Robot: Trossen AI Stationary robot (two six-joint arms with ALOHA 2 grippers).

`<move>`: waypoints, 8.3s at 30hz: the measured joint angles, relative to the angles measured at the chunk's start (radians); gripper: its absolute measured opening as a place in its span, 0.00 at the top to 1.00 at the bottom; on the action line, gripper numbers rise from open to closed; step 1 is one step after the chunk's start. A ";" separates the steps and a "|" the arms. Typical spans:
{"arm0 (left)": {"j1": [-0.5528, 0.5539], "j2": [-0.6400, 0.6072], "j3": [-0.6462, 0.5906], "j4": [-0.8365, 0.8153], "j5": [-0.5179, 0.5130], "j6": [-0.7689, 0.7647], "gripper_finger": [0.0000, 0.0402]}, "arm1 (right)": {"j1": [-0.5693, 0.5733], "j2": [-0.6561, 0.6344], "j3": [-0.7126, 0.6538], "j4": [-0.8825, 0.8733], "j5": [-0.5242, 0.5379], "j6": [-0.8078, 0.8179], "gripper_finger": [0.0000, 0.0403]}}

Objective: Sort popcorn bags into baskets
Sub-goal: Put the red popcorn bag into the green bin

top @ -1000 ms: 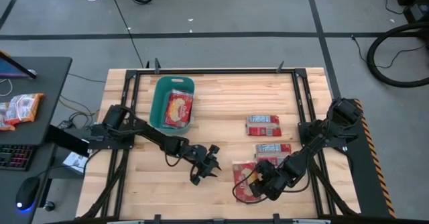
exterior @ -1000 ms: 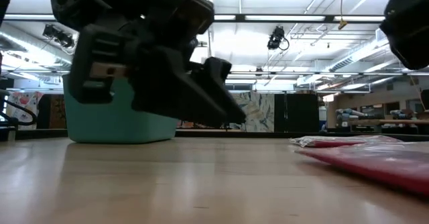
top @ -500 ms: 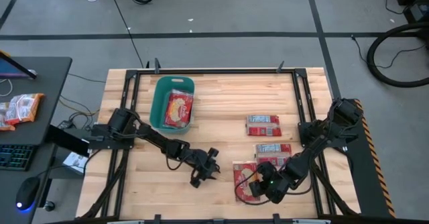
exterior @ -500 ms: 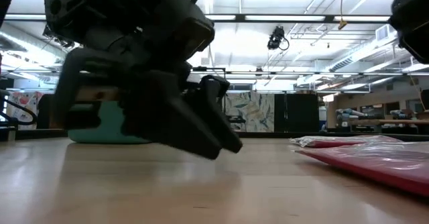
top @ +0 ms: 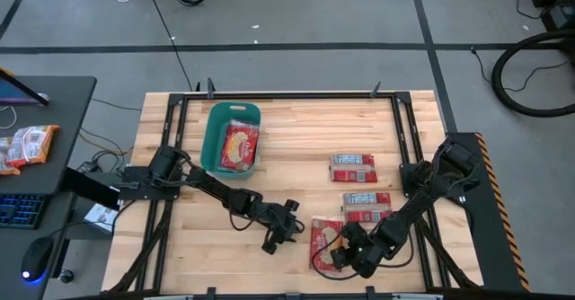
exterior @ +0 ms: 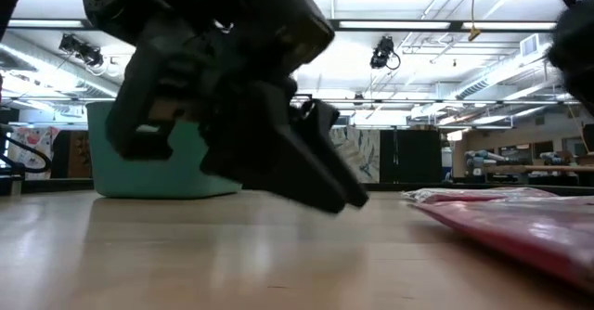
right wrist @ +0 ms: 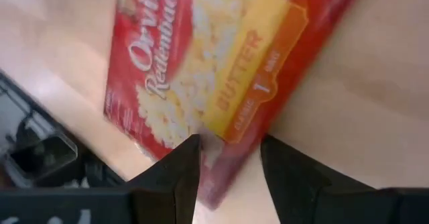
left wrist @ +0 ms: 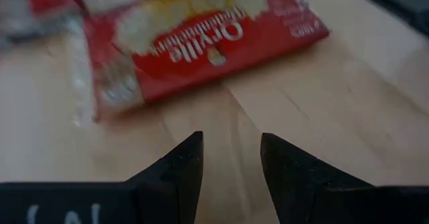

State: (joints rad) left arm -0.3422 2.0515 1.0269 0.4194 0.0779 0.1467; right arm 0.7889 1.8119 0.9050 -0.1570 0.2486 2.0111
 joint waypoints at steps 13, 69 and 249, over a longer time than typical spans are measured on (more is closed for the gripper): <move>-0.003 0.035 0.009 0.000 0.016 0.003 0.61 | -0.090 0.006 -0.005 0.080 0.056 -0.191 0.59; 0.010 -0.404 -0.215 -0.199 -0.177 -0.005 0.67 | -0.246 -0.116 -0.005 0.183 0.044 -0.695 0.93; 0.692 -0.904 -0.355 -0.791 -0.373 0.002 0.67 | -0.852 0.266 0.601 0.046 -0.035 -2.058 0.64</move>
State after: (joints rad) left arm 0.3498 1.1471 0.6716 -0.3714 -0.2955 0.1486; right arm -0.0635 2.0777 1.5063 -0.1111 0.2138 -0.0471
